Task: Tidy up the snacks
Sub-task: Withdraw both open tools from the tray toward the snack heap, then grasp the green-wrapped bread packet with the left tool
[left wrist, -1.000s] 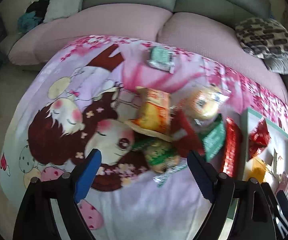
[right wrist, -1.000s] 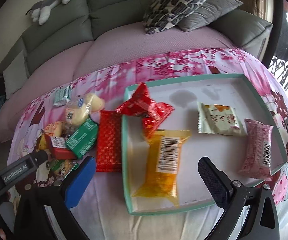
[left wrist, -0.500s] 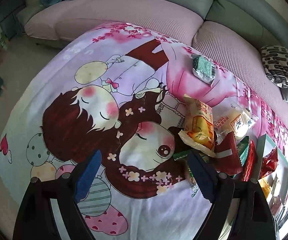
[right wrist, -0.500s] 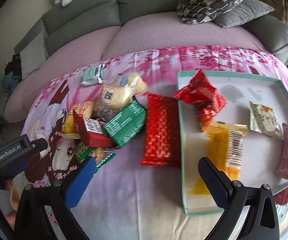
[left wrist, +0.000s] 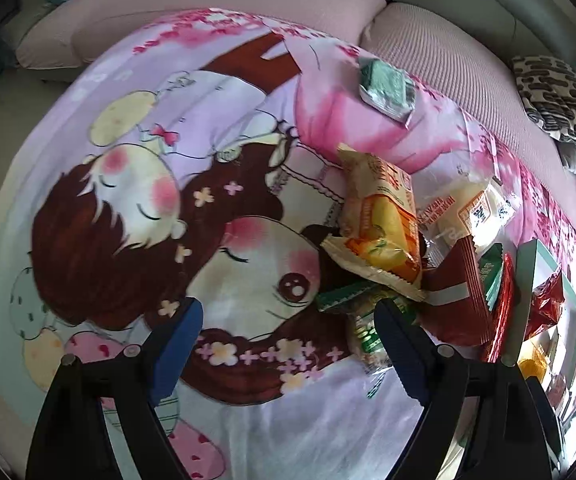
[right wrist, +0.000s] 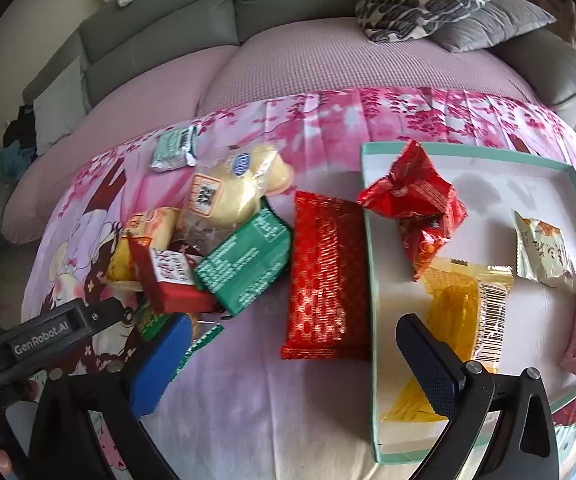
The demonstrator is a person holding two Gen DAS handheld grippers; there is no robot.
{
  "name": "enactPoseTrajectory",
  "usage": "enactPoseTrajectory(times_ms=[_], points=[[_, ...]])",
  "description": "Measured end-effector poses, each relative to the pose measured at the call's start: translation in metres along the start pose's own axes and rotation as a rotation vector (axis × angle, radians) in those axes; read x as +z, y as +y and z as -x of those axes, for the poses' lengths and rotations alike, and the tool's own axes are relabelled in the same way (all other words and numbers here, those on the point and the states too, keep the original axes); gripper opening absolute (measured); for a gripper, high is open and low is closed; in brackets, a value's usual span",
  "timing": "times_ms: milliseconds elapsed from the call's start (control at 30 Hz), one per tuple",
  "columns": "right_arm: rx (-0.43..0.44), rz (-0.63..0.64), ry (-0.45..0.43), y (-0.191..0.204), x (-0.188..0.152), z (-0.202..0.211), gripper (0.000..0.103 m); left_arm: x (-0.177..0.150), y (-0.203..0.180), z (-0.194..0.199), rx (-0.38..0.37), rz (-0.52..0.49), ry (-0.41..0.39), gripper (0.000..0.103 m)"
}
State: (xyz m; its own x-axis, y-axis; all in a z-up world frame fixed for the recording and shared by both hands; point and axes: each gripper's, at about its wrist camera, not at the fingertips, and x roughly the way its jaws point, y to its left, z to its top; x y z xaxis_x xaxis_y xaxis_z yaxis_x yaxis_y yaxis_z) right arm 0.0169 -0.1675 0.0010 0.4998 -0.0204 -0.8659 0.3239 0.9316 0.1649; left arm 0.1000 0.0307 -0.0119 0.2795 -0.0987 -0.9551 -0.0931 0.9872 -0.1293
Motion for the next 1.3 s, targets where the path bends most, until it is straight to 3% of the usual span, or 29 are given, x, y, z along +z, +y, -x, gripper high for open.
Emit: enactPoseTrajectory(times_ms=[433, 700, 1300], points=[[0.004, 0.001, -0.002, -0.003, -0.002, 0.003, 0.103, 0.004, -0.033, -0.027, -0.053, -0.049, 0.058, 0.088], [0.006, -0.011, -0.003, -0.007, -0.001, 0.004, 0.103, 0.009, -0.036, -0.040, -0.092, -0.005, 0.072, 0.088], [0.008, -0.010, -0.002, -0.006, -0.001, 0.004, 0.103, 0.008, -0.060, -0.054, -0.015, -0.042, 0.051, 0.093]])
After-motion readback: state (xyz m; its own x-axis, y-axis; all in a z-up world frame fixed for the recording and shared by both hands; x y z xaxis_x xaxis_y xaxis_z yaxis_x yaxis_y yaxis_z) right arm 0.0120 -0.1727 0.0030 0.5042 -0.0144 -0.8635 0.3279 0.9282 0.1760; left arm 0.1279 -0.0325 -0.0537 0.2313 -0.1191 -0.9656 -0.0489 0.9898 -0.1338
